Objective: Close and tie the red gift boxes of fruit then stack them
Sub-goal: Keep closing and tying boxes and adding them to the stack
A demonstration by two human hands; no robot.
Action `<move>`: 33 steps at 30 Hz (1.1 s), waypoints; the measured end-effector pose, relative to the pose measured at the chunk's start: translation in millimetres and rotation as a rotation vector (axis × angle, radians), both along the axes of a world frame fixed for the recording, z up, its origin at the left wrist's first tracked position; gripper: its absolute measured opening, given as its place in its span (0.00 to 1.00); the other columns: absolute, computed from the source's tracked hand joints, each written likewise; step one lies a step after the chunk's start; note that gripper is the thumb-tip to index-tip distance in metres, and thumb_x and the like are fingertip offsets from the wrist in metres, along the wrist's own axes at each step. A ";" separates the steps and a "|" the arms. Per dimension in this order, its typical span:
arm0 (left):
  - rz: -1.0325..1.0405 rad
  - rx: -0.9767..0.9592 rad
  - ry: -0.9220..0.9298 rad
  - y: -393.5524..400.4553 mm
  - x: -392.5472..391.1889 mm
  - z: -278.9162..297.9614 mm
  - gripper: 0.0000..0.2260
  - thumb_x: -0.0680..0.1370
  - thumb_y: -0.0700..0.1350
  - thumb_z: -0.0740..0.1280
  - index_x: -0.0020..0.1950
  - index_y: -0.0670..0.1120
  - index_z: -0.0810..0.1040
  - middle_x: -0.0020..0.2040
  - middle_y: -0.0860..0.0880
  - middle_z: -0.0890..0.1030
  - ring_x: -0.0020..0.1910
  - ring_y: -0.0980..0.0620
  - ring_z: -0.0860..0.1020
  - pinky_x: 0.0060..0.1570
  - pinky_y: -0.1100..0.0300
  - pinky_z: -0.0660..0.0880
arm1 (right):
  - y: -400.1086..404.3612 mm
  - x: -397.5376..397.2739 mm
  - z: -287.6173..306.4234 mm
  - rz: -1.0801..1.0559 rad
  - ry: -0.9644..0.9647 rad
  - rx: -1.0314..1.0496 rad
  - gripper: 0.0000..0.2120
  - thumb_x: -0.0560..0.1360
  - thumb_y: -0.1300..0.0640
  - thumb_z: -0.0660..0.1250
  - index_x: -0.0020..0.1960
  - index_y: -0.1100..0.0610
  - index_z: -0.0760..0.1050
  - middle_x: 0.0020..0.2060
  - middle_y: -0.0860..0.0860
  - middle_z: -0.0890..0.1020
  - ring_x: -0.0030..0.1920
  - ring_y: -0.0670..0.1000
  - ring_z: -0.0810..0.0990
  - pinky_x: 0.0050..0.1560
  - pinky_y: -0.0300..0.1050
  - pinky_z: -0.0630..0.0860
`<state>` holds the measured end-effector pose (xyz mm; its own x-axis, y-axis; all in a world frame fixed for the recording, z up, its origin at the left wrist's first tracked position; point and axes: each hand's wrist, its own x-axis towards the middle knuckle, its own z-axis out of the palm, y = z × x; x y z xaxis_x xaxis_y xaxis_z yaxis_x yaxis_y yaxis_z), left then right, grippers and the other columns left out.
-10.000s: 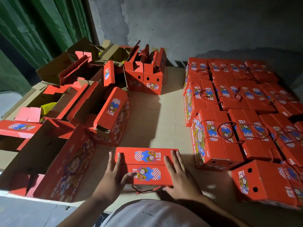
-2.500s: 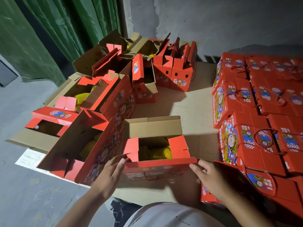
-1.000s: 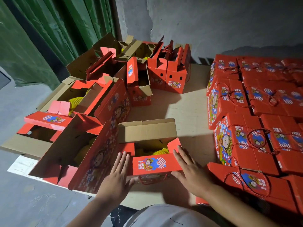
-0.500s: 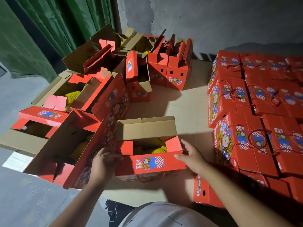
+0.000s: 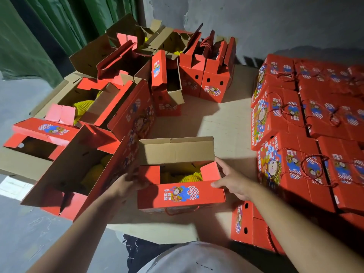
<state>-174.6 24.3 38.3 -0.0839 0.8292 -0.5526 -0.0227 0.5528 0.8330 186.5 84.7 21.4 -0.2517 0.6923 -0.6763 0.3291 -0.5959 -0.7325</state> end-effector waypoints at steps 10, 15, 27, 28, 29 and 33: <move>-0.451 0.578 0.921 -25.0 -10.6 -12.7 0.28 0.70 0.44 0.80 0.65 0.57 0.73 0.72 0.56 0.68 0.69 0.53 0.71 0.64 0.60 0.70 | -40.1 -4.0 11.8 0.231 -0.242 0.572 0.41 0.69 0.58 0.80 0.76 0.38 0.66 0.80 0.45 0.60 0.77 0.33 0.57 0.75 0.31 0.57; -0.614 0.579 0.915 -18.8 -6.9 -16.4 0.35 0.75 0.73 0.64 0.71 0.49 0.66 0.81 0.53 0.59 0.79 0.55 0.59 0.75 0.61 0.60 | -37.1 -5.7 13.5 0.476 -0.582 0.725 0.38 0.70 0.31 0.71 0.75 0.40 0.61 0.81 0.39 0.40 0.82 0.43 0.44 0.78 0.48 0.56; -0.723 0.471 1.190 3.2 25.1 -19.2 0.31 0.80 0.69 0.47 0.81 0.66 0.41 0.74 0.47 0.63 0.74 0.42 0.59 0.56 0.44 0.81 | -17.6 -39.3 6.2 0.677 -0.900 1.015 0.32 0.83 0.40 0.57 0.83 0.46 0.51 0.73 0.56 0.62 0.75 0.58 0.61 0.75 0.54 0.66; -0.708 0.472 1.192 1.5 25.9 -21.1 0.31 0.80 0.70 0.46 0.81 0.66 0.41 0.75 0.47 0.63 0.74 0.42 0.59 0.56 0.44 0.81 | -20.4 -39.0 3.7 0.672 -0.897 1.005 0.32 0.83 0.40 0.55 0.83 0.45 0.49 0.74 0.56 0.60 0.77 0.59 0.58 0.76 0.55 0.65; -0.697 0.474 1.193 -0.2 26.7 -23.1 0.30 0.81 0.70 0.45 0.81 0.66 0.41 0.75 0.47 0.63 0.74 0.42 0.59 0.57 0.44 0.80 | -23.4 -38.6 1.1 0.661 -0.886 0.985 0.32 0.84 0.40 0.54 0.83 0.44 0.46 0.77 0.56 0.58 0.79 0.59 0.54 0.78 0.56 0.64; -0.717 0.443 1.127 -5.4 27.4 -27.6 0.30 0.80 0.72 0.42 0.80 0.67 0.37 0.82 0.49 0.51 0.80 0.39 0.51 0.74 0.42 0.65 | -33.2 -37.7 -6.5 0.632 -0.845 0.915 0.33 0.82 0.35 0.48 0.82 0.40 0.37 0.83 0.51 0.39 0.81 0.53 0.31 0.80 0.53 0.53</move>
